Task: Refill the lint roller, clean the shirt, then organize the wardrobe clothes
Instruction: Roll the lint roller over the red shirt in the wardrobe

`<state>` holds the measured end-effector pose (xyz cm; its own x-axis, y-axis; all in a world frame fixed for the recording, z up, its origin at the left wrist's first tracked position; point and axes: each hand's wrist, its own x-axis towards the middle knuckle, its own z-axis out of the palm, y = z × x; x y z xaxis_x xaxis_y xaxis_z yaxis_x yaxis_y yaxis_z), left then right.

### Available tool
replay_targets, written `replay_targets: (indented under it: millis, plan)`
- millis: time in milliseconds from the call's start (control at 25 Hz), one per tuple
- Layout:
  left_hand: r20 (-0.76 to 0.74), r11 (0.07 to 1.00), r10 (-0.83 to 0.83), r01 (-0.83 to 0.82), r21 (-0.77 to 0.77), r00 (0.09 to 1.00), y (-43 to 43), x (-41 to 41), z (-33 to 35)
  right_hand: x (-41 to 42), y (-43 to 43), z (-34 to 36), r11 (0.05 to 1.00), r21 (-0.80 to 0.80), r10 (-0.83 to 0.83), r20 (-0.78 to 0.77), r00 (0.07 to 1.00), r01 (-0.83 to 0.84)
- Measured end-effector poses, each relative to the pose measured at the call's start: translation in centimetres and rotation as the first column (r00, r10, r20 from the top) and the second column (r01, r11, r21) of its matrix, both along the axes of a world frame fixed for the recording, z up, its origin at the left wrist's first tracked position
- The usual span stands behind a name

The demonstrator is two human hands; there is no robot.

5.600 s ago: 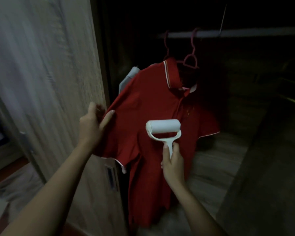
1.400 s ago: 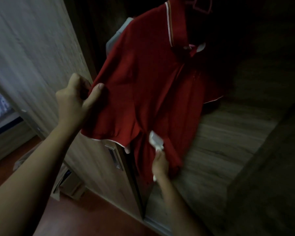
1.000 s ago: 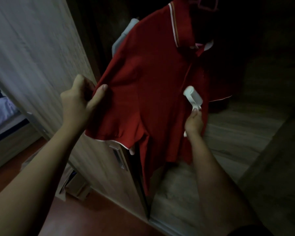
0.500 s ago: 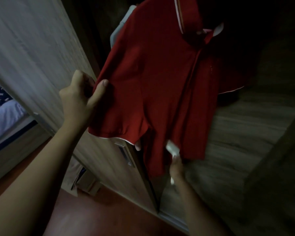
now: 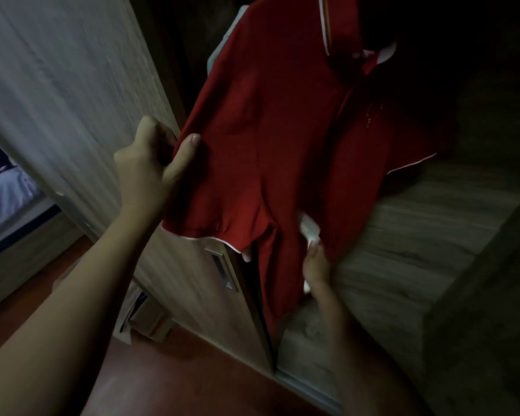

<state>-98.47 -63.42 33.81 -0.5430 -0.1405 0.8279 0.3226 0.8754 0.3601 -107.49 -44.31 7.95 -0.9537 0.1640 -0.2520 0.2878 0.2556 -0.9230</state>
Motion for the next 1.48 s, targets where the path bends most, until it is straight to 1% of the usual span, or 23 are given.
replay_targets:
  millis: [40,120,160,200,240,320,360,400,480,560,600,680,720,800,880,960,1040,1160,1280,1480]
  plan:
    - [0.02,1.0,0.016,-0.016,0.027,1.0,0.1,0.1,0.1,1.3,-0.5,-0.9,1.0,-0.004,0.021,0.03,0.999,-0.021]
    - [0.014,0.999,-0.005,0.005,0.032,1.0,-0.3,0.0,-0.4,3.6,-1.1,-3.4,0.996,0.019,0.08,0.083,0.993,-0.082]
    - [-0.002,1.0,-0.009,0.009,0.027,1.0,-0.2,0.1,-0.2,4.8,-1.3,-3.2,0.994,-0.016,0.107,0.081,0.991,-0.106]
    - [-0.005,1.0,-0.011,0.011,0.021,1.0,-0.2,0.1,-0.2,5.1,-1.1,-2.6,0.993,-0.039,0.111,0.038,0.993,-0.109]
    - [-0.003,1.0,-0.012,0.012,0.016,1.0,-0.2,0.0,-0.2,4.5,-0.8,-1.1,0.995,-0.029,0.099,-0.016,0.995,-0.099]
    - [-0.002,1.0,-0.01,0.01,0.026,1.0,-0.1,0.0,-0.2,2.2,0.1,3.5,0.997,0.043,0.067,-0.129,0.989,-0.062]
    - [-0.012,1.0,-0.007,0.007,0.027,1.0,-0.1,0.0,-0.2,1.0,0.6,5.9,0.997,0.068,0.057,-0.215,0.975,-0.043]
    - [-0.015,0.999,-0.007,0.007,0.034,1.0,0.0,0.0,-0.2,0.2,1.1,8.7,0.997,0.072,0.038,-0.319,0.947,-0.016]
    - [-0.013,0.998,-0.018,0.019,0.053,1.0,-0.1,0.0,-0.3,-0.6,1.9,13.8,0.999,0.047,0.014,-0.511,0.859,0.011]
    - [-0.015,0.998,-0.03,0.031,0.053,0.999,-0.2,0.0,-0.3,-0.9,2.0,16.3,1.0,0.023,0.001,-0.606,0.795,0.017]
    - [-0.015,0.999,-0.03,0.031,0.044,0.999,-0.3,0.0,-0.3,-0.8,1.8,16.3,0.999,0.028,0.005,-0.619,0.786,0.016]
    - [-0.01,0.999,-0.019,0.02,0.035,1.0,-0.3,0.0,-0.4,-0.1,0.9,13.5,0.996,0.087,0.051,-0.603,0.796,0.003]
    - [-0.005,0.999,-0.013,0.013,0.031,1.0,-0.3,0.0,-0.4,0.4,0.4,11.0,0.992,0.124,0.078,-0.564,0.822,-0.009]
    - [-0.002,1.0,-0.01,0.01,0.023,1.0,-0.3,0.0,-0.3,1.6,-0.3,5.6,0.977,0.206,0.134,-0.429,0.893,-0.048]
    - [0.004,1.0,-0.017,0.017,0.009,1.0,-0.3,0.1,-0.3,3.3,-0.7,1.3,0.945,0.301,0.212,-0.273,0.938,-0.126]
    - [0.009,1.0,-0.022,0.022,-0.012,1.0,-0.4,0.3,-0.4,4.8,-1.1,-1.6,0.908,0.367,0.272,-0.146,0.951,-0.203]
    - [0.02,0.999,-0.033,0.033,-0.037,0.999,-0.4,0.3,-0.4,5.9,-1.1,-2.7,0.888,0.4,0.28,-0.076,0.957,-0.228]
    - [0.053,0.997,-0.053,0.056,-0.047,0.997,-0.5,0.4,0.0,6.4,-0.6,-1.5,0.902,0.401,0.222,-0.109,0.969,-0.161]
    - [0.049,0.995,-0.095,0.094,0.028,0.994,0.7,1.3,0.0,7.1,1.4,0.8,0.904,0.426,0.14,-0.221,0.965,-0.034]
    - [0.051,0.977,-0.213,0.213,0.01,0.976,7.0,3.6,-2.2,10.8,6.5,3.0,0.899,0.412,-0.013,-0.309,0.951,0.146]
